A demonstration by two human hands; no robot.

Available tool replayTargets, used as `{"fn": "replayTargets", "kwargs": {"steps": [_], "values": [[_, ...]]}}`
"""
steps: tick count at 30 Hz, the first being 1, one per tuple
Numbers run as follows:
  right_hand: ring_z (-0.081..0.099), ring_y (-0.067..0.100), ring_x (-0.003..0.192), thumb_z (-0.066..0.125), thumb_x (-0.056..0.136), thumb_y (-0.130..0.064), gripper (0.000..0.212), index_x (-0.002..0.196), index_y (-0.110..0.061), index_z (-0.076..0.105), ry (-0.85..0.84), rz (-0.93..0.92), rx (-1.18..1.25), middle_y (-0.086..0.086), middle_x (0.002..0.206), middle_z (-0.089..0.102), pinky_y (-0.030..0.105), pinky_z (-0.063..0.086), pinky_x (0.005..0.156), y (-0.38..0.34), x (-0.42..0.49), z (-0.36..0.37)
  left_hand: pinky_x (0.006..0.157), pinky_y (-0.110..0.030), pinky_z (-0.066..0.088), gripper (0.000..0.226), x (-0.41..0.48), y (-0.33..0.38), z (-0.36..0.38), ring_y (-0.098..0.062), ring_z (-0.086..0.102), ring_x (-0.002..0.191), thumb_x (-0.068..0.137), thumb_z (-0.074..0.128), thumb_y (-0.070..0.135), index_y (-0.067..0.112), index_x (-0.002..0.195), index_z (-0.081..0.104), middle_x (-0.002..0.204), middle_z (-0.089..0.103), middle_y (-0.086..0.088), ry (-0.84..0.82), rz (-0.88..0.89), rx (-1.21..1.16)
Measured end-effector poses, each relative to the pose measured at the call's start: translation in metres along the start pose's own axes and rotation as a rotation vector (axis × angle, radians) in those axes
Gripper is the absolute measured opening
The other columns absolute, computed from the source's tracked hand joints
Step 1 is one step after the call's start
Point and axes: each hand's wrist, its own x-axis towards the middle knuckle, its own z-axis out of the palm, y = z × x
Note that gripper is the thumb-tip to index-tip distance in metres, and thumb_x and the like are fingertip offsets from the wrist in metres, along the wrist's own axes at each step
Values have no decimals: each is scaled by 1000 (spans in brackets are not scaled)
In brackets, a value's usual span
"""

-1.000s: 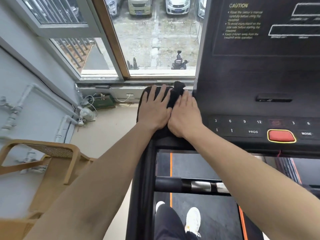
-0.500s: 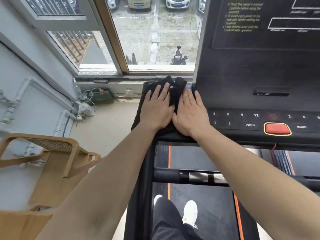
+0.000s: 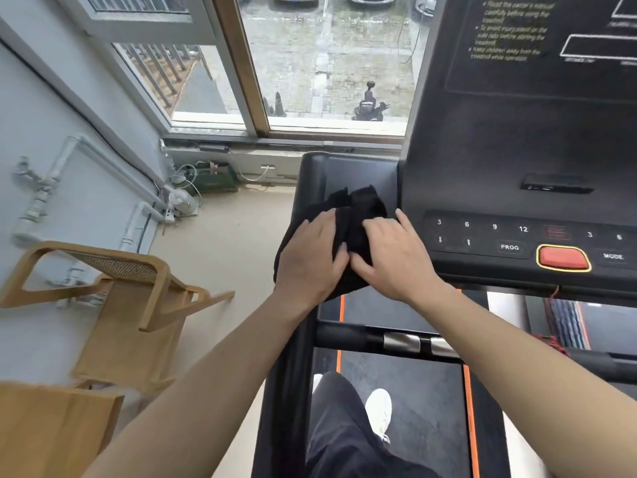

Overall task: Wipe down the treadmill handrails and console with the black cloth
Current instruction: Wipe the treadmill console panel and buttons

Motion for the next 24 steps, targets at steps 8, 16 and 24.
{"fn": "replayTargets", "kwargs": {"steps": [8,16,24], "values": [[64,31,109,53,88,-21,36,119,-13,68,185,-173,-91,8,122,68,52,40,109,-1,19,9,118,-34,31,53,28,-9,10,-20,36,144,86,66,23,13,137,55,148,50,-2,30,-155,-92],[54,32,88,61,91,-23,16,86,-14,73,56,-165,-427,6,94,60,44,36,81,20,57,-2,92,-22,41,18,52,-11,3,-15,52,113,79,73,24,21,97,71,116,59,3,205,-122,-178],[64,29,93,47,96,-8,20,88,-16,65,-111,26,-453,7,96,68,36,37,77,-21,69,-15,86,-37,48,27,32,-15,7,-23,57,102,88,60,28,17,107,76,115,67,4,76,120,82]]}}
